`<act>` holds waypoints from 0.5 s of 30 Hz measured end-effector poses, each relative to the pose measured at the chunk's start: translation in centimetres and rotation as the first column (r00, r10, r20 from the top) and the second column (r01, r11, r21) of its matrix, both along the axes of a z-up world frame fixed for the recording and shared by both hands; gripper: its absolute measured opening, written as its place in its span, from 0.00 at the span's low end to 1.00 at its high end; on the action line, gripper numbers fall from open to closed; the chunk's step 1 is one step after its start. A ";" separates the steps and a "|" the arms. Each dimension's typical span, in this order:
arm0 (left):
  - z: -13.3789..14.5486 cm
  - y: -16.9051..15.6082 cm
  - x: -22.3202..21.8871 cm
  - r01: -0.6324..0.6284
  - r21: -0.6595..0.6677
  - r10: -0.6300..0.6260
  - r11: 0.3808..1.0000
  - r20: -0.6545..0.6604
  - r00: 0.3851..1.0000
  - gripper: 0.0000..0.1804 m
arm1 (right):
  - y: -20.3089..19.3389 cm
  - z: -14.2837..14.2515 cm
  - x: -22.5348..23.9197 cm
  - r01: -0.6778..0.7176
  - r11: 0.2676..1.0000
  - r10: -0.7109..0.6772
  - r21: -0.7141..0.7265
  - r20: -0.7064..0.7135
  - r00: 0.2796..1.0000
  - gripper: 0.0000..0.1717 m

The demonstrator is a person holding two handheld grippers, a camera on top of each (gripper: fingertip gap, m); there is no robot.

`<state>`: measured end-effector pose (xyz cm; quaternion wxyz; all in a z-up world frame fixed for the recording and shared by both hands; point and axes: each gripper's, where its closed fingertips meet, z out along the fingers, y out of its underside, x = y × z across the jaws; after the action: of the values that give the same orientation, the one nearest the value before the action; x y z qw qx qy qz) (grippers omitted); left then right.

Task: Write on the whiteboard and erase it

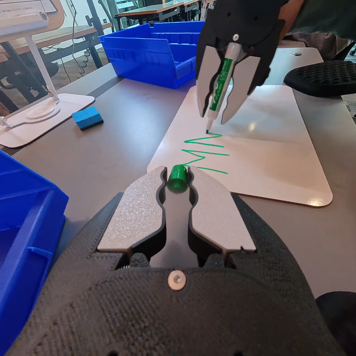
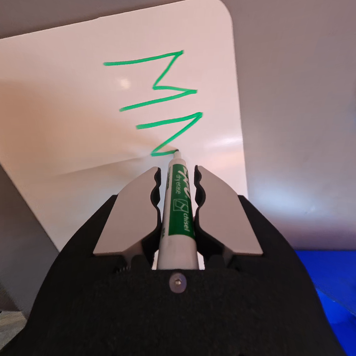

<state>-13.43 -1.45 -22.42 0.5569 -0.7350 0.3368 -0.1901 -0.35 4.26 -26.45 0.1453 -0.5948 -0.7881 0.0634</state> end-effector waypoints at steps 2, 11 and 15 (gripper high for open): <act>0.0 0.0 0.0 0.001 -0.002 -0.001 1.000 0.003 1.000 0.11 | 1.3 0.0 -0.6 0.017 1.000 -0.016 0.015 -0.013 1.000 0.20; 0.1 0.0 0.0 0.002 -0.004 -0.002 1.000 0.012 1.000 0.11 | 2.6 0.4 -1.3 0.064 0.997 -0.067 -0.051 -0.065 0.996 0.20; 0.0 0.0 0.0 0.002 -0.003 -0.002 1.000 0.005 1.000 0.11 | 3.2 0.5 0.0 0.099 0.994 -0.101 -0.039 -0.066 0.993 0.20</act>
<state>-13.43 -1.43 -22.40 0.5566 -0.7348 0.3361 -0.1931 -0.30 7.48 -25.91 0.1643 -0.6336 -0.7506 0.0904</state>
